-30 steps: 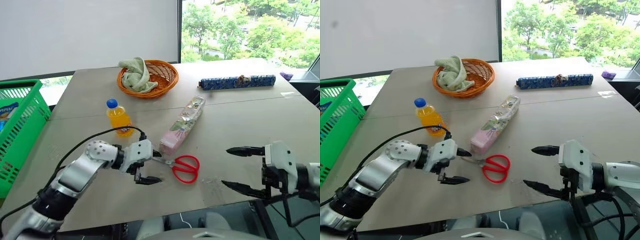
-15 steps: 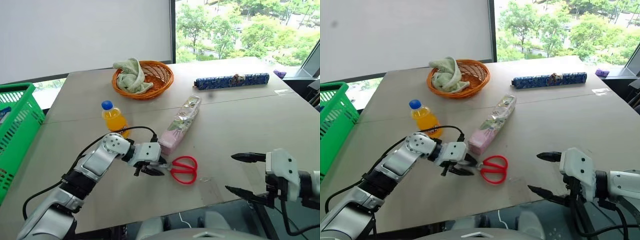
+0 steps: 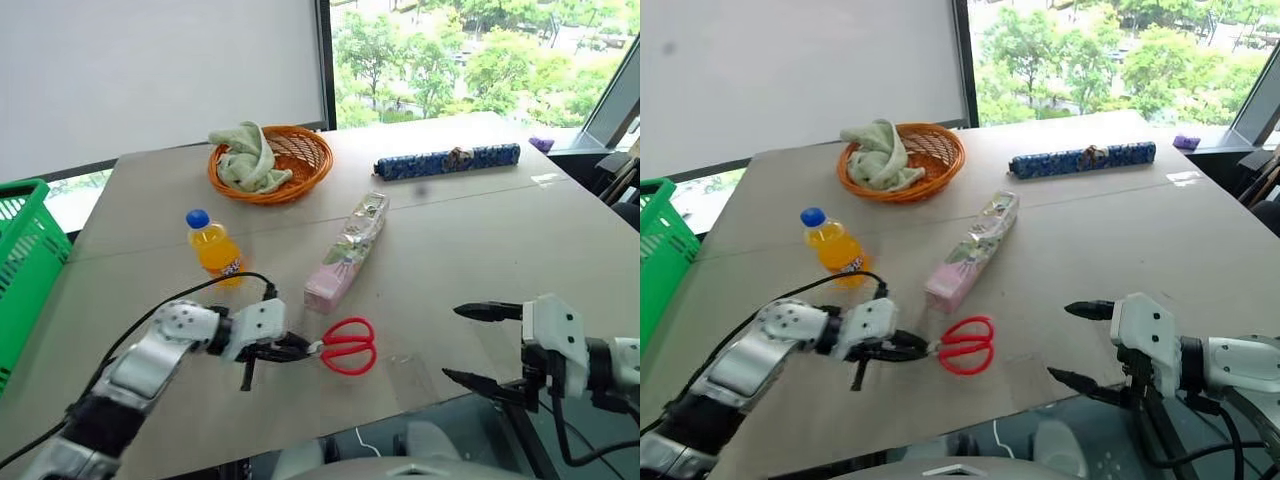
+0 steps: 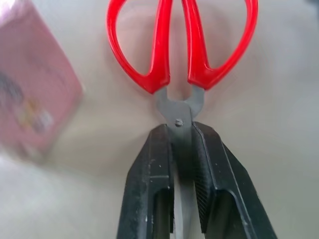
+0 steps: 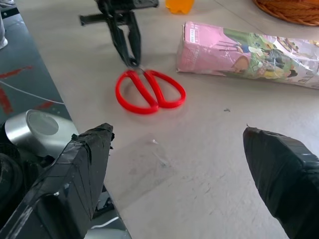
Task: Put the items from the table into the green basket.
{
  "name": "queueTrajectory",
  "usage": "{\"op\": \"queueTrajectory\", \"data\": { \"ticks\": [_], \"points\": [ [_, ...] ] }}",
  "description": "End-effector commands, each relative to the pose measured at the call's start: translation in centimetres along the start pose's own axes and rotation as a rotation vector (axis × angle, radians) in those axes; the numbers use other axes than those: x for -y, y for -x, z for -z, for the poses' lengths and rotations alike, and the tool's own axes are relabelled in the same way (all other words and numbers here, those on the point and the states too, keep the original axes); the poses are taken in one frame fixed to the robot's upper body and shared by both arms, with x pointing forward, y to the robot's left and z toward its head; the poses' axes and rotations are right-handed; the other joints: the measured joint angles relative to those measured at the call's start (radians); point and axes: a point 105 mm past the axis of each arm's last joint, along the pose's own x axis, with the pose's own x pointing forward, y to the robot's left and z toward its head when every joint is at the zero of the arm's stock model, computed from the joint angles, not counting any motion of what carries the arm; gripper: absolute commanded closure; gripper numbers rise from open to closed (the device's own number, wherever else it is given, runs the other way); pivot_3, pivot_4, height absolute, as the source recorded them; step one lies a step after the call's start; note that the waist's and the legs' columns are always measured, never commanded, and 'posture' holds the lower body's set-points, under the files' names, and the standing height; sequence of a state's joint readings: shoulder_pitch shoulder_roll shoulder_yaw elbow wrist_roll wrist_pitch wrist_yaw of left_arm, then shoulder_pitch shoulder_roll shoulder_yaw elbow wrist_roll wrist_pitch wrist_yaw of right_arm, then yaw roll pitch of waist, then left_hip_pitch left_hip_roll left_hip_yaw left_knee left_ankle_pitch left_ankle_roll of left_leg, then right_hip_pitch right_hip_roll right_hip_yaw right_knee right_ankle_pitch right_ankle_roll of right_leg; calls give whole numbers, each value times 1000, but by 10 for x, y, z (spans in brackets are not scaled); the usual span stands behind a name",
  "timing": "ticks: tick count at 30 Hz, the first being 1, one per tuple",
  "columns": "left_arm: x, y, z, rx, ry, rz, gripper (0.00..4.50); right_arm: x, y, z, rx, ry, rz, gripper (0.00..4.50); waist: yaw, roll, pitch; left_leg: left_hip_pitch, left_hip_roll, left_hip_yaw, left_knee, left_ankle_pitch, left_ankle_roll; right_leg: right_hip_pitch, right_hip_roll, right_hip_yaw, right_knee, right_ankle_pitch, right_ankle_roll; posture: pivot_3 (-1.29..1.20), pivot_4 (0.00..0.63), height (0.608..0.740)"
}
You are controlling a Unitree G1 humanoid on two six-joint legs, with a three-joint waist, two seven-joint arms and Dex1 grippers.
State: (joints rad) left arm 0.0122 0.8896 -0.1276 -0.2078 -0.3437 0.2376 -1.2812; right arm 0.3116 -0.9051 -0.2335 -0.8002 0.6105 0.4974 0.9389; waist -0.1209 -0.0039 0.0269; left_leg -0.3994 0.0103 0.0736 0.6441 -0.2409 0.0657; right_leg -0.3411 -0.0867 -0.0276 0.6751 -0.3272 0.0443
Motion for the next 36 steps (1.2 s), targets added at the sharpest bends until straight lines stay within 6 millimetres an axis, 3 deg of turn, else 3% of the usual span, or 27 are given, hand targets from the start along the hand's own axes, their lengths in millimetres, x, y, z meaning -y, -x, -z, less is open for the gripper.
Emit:
{"op": "queueTrajectory", "data": {
  "ticks": [1, 3, 9, 11, 15, 18, 21, 24, 29, 30, 31, 33, 36],
  "points": [
    [23, 41, -51, 243, 157, 20, 4474, 0, -5, -10, 44, 42, -42, 0, 3, -4, 3, 0, 0, 0, 0, 0, 0, 0, 0, 0, 0, 0, 0, -134, 10, 740],
    [26, 55, -63, 307, 199, -19, 4474, 2, -8, -12, 58, 50, -59, 0, 22, -3, 4, 0, 0, -1, 0, 0, -1, 1, 0, -1, -1, 0, 0, -102, 5, 740],
    [2, 88, -80, 483, 253, -328, 4474, 19, -20, -30, 145, 89, -63, 0, 67, -5, 5, 0, -1, 0, 2, -1, -2, 2, 0, -1, -1, 0, 1, -39, 0, 740],
    [-15, 101, -90, 601, 267, -473, 4474, 27, -26, -38, 182, 110, -47, 0, 87, -7, 6, 0, -1, -1, 2, 0, -1, 2, 1, -1, -1, 0, 1, -13, 0, 740],
    [-68, 157, -98, 802, 312, -947, 4474, 42, -37, -57, 250, 136, -11, 0, 117, -11, 6, 0, -1, -1, 3, 0, -1, 2, 1, -2, 1, 1, 1, 14, 0, 740],
    [-108, 204, -59, 599, 367, -1386, 4474, 45, -42, -63, 253, 147, -18, 0, 130, -13, 5, 0, -2, -2, 4, 0, 0, 2, 1, -2, 1, 1, 1, 21, 0, 740],
    [-121, 226, -34, 516, 428, -1526, 4474, 44, -43, -65, 250, 163, -30, 0, 132, -14, 5, -1, -2, -1, 2, 1, 1, 1, 1, -2, 1, 1, 1, 16, 0, 740],
    [-133, 227, -3, 337, 468, -1567, 4474, 41, -42, -65, 248, 169, -43, 0, 134, -16, 4, -3, -2, -1, 2, 2, -3, 0, 1, -2, -1, 1, 1, -22, 0, 740],
    [-150, 212, 42, 134, 559, -1510, 4474, 34, -41, -60, 235, 180, -49, 0, 132, -19, 3, -4, -2, -2, 2, 0, -7, -1, -1, -3, -2, 1, 1, -72, 0, 740],
    [-152, 212, 50, 111, 582, -1514, 3448, 33, -41, -59, 230, 181, -47, 0, 129, -19, 3, -4, -2, -2, 2, 0, -8, -1, -1, -4, -2, 1, 1, -85, 0, 740],
    [-153, 213, 54, 100, 596, -1521, 3223, 32, -41, -58, 226, 182, -44, 0, 123, -20, 2, -4, -2, -2, 2, 0, -8, -2, -1, -3, -2, 1, 1, -91, 0, 740],
    [-154, 216, 55, 102, 580, -1527, 2262, 31, -40, -56, 222, 179, -34, 0, 106, -21, 1, -7, -2, -2, 2, 0, -8, -5, -2, -3, -1, 1, 1, -96, 0, 740],
    [-157, 218, 30, 263, 491, -1514, 706, 30, -39, -52, 215, 166, -20, 0, 82, -24, 0, -16, -2, -2, 3, 0, -8, -14, -2, -3, 1, 1, 1, -98, 0, 740]
  ]
}}
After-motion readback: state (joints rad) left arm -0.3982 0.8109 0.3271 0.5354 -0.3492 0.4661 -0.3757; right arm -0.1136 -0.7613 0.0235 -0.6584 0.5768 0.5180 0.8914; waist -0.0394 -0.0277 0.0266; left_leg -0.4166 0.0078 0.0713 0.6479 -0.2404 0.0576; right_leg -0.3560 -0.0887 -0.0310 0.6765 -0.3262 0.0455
